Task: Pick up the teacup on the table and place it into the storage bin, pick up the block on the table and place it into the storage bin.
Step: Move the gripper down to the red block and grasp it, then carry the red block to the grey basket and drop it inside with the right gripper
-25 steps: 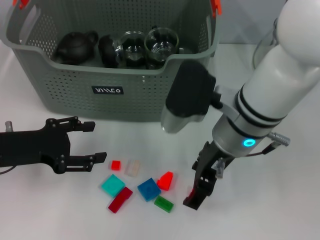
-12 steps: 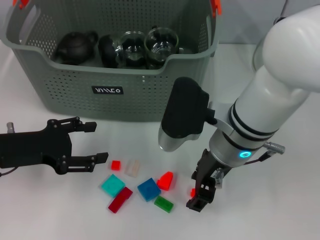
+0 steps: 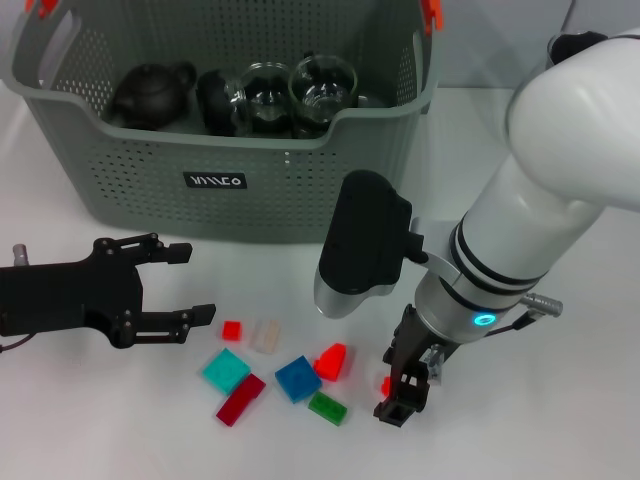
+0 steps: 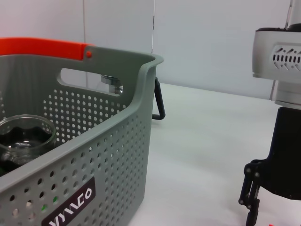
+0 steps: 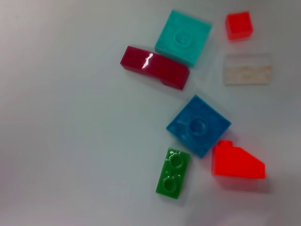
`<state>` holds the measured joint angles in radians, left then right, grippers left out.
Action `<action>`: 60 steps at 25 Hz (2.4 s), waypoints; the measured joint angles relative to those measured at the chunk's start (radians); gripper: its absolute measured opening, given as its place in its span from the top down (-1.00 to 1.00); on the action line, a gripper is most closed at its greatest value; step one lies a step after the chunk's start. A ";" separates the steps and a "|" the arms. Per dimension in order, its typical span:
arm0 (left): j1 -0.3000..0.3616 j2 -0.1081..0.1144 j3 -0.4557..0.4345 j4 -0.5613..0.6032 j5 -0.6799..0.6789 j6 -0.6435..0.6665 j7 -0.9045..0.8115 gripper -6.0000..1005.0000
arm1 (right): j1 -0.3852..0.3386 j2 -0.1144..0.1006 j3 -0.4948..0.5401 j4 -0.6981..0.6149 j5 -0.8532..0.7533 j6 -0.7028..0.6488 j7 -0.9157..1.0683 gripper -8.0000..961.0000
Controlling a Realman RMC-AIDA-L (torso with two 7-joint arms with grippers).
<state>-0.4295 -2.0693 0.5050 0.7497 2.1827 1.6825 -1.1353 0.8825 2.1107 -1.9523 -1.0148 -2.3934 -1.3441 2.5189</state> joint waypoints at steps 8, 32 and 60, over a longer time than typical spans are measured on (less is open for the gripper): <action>0.000 0.000 0.000 0.000 -0.001 0.000 0.000 -0.65 | -0.005 0.000 -0.008 0.006 -0.001 0.007 -0.002 -0.13; 0.005 0.002 -0.004 0.006 -0.003 0.010 -0.006 -0.65 | -0.071 -0.010 0.212 -0.301 -0.036 -0.226 0.018 0.57; -0.026 0.006 -0.005 -0.001 -0.009 0.011 -0.009 -0.65 | 0.199 -0.012 0.606 -0.113 -0.158 0.313 -0.157 0.57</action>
<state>-0.4560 -2.0636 0.5001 0.7485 2.1736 1.6938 -1.1447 1.0816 2.0992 -1.3464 -1.1276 -2.5510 -1.0310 2.3622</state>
